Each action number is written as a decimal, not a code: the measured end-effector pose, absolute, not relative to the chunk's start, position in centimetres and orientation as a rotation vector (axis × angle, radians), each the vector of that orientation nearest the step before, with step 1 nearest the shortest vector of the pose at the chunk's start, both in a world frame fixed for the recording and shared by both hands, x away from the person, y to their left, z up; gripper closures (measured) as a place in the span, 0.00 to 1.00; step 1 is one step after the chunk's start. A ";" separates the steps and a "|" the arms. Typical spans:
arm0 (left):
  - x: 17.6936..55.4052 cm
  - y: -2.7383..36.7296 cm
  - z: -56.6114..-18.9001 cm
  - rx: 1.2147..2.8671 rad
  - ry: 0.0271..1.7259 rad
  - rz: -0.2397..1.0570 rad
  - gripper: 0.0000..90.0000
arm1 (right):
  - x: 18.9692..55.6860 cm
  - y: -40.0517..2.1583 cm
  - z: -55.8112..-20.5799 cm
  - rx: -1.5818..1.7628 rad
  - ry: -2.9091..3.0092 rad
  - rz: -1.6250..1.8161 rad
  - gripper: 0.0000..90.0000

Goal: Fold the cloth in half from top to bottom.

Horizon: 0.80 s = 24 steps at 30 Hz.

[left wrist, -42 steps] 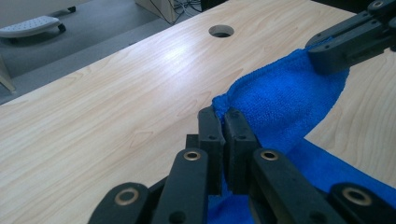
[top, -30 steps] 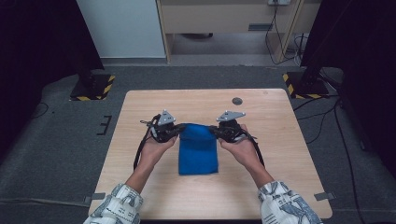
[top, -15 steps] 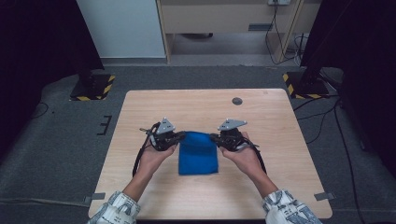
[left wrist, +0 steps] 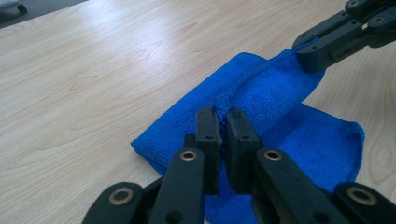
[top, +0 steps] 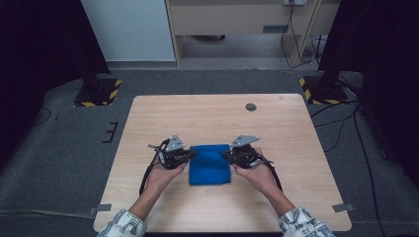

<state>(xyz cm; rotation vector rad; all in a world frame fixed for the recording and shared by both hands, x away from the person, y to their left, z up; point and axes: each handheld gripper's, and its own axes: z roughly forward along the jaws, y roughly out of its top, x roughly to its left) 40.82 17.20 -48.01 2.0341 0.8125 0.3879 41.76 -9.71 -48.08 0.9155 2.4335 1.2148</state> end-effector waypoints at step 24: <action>38.2 17.7 -49.7 2.071 0.798 0.332 0.84 | 39.5 -9.9 -48.8 0.873 2.476 1.182 0.85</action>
